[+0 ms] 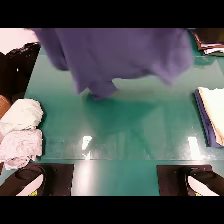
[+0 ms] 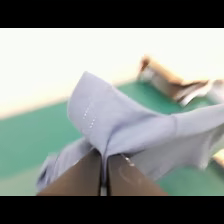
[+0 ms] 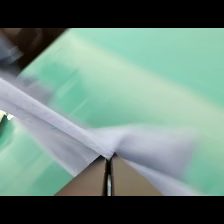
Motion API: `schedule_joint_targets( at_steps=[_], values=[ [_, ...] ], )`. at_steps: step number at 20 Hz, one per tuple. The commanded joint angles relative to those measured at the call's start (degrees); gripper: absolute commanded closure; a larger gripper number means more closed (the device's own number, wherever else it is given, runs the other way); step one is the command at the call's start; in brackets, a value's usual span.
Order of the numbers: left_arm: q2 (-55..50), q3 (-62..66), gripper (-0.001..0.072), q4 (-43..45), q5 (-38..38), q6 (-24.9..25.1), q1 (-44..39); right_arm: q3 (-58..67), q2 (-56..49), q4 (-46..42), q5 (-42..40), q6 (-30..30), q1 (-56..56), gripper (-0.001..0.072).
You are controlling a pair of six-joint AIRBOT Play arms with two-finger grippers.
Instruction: Fold the shirts.
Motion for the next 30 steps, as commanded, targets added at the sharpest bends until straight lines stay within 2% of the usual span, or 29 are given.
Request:
schedule_joint_targets(
  at_steps=[1, 3, 7, 10, 12, 13, 15, 19, 25, 26, 27, 28, 29, 30],
  values=[
    [2.0, 6.1, 0.0685, -7.6, 1.6, -0.5, 0.1, 6.4, 5.8, -9.6, 3.4, 3.1, -0.3, 0.0699],
    [2.1, 6.1, 0.0686, -8.9, 3.5, -0.2, 0.1, 8.5, 6.7, -12.6, 4.6, 5.4, -0.3, 0.07],
    [-2.3, 4.2, 0.0686, -3.0, 3.9, 0.1, 0.1, 6.6, 4.0, -13.2, 6.0, 9.3, -0.3, 0.07],
    [-9.9, -1.1, 0.0685, 9.1, 0.8, -0.3, 0.1, 0.9, -2.6, -13.2, 10.4, 12.1, -0.3, 0.07],
    [-18.1, -3.5, 0.0685, 17.6, -4.8, -1.9, 0.1, -4.7, -7.7, -13.3, 10.9, 12.1, -0.3, 0.07],
    [-22.5, -4.2, 0.0685, 19.1, -7.3, -1.9, 0.1, -7.6, -10.4, -13.2, 9.9, 12.1, -0.3, 0.07],
    [-31.6, -5.3, 0.0684, 19.1, -9.9, -1.5, 0.1, -12.8, -15.7, -13.2, 6.1, 12.1, -0.3, 0.07],
    [-46.7, -5.6, 0.0684, 19.1, -6.3, -1.5, 0.1, -18.5, -25.1, -12.6, -4.9, 12.0, -0.3, 0.07],
    [-53.8, -5.6, 0.0681, 18.5, 0.1, -1.5, 0.1, -12.9, -35.7, -9.7, -7.4, 12.0, -0.2, 0.0698],
    [-53.9, -5.6, 0.0534, 18.5, 0.4, -1.6, 0.1, -11.8, -36.8, -9.7, -7.4, 12.0, -0.2, 0.0698],
    [-53.9, -5.6, 0.0238, 18.5, 0.7, -2.2, 0.1, -10.8, -37.4, -9.7, -7.4, 12.0, -0.2, 0.0697],
    [-53.9, -5.6, 0.0122, 18.5, 0.5, -2.8, 0.1, -9.8, -37.9, -9.7, -7.4, 12.0, -0.2, 0.0697],
    [-53.8, -5.6, 0.0147, 18.5, -0.1, -3.0, 0.1, -9.0, -38.1, -9.8, -7.4, 12.0, -0.3, 0.0697],
    [-53.7, -5.5, 0.0147, 18.6, -1.4, -3.3, 0.1, -8.2, -38.1, -9.9, -7.3, 12.0, -0.4, 0.0656]
  ],
)
